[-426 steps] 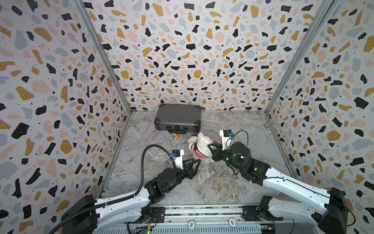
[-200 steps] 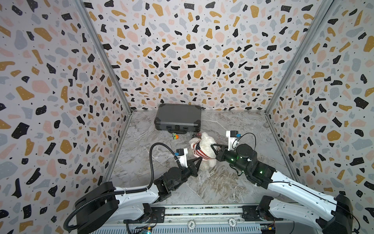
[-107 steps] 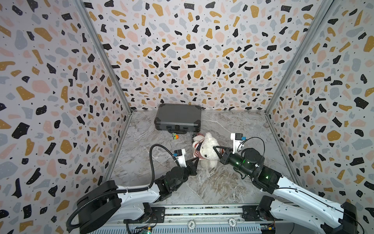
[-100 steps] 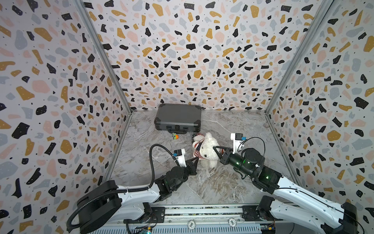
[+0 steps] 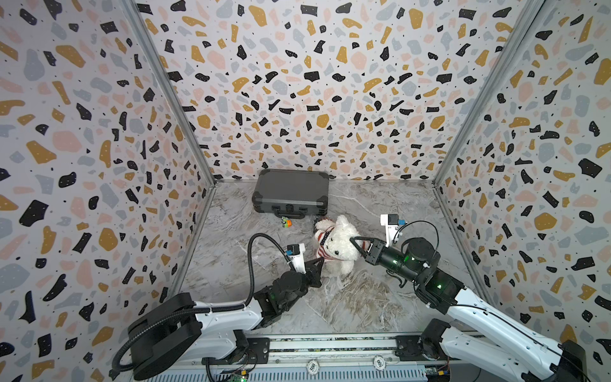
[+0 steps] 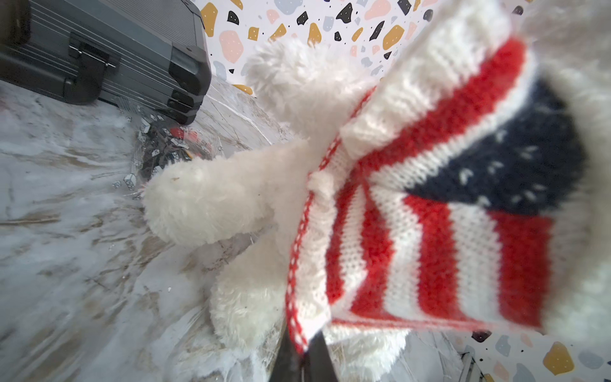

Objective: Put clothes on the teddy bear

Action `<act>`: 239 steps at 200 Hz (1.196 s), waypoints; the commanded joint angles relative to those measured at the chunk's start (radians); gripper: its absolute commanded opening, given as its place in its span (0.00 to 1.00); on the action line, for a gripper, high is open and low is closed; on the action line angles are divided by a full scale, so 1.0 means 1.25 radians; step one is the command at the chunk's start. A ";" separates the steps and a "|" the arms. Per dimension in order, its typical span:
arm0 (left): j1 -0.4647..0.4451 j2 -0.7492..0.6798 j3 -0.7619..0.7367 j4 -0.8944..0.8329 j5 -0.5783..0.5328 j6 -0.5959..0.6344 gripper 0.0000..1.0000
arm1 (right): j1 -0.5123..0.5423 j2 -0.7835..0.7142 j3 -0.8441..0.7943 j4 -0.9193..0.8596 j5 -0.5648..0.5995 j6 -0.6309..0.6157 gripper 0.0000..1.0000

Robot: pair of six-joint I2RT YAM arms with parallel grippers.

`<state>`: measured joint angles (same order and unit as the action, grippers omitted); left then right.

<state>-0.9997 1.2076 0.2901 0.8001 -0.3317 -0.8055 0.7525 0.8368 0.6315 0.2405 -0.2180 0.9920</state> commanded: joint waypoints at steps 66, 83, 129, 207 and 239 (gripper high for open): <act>0.020 0.074 -0.027 0.011 -0.001 0.056 0.00 | -0.023 -0.051 0.048 0.087 -0.141 -0.038 0.00; 0.022 0.067 -0.028 0.010 0.006 0.060 0.00 | -0.035 -0.051 0.061 0.052 -0.151 -0.068 0.00; 0.020 -0.048 -0.050 -0.017 0.032 0.082 0.05 | -0.073 -0.029 0.064 -0.032 -0.167 -0.172 0.00; 0.019 -0.322 -0.088 -0.136 0.059 0.075 0.30 | -0.144 -0.011 0.017 0.068 -0.391 -0.405 0.00; 0.019 -0.322 -0.096 -0.120 0.101 0.059 0.31 | -0.151 -0.016 0.013 0.117 -0.457 -0.436 0.00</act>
<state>-0.9817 0.8013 0.1848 0.6502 -0.2443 -0.7219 0.5716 0.8398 0.6403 0.2630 -0.6685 0.5255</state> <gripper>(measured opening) 0.304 0.069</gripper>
